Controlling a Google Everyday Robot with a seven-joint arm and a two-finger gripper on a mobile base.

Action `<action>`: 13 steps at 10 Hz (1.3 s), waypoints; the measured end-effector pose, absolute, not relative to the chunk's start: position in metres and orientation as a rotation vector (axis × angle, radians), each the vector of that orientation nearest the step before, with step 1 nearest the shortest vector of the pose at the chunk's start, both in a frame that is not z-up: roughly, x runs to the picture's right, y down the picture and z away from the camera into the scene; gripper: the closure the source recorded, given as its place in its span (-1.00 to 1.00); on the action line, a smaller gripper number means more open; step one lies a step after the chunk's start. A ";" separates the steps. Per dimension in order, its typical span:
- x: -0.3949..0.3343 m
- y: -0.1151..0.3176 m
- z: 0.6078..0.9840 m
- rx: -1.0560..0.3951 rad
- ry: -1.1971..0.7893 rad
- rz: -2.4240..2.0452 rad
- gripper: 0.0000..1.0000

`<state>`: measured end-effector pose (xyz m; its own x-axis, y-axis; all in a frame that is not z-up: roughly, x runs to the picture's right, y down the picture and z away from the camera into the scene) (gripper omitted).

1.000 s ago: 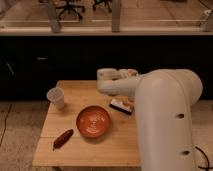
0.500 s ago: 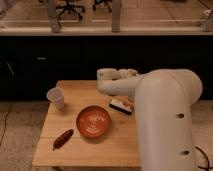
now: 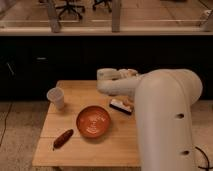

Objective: Stand the bottle upright

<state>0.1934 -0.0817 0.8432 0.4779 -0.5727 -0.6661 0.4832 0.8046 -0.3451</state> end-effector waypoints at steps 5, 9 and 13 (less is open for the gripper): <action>0.179 -0.064 0.844 -0.130 0.796 -0.653 -0.60; 0.182 -0.064 0.842 -0.134 0.790 -0.655 -0.60; 0.183 -0.069 0.833 -0.140 0.709 -0.642 -0.60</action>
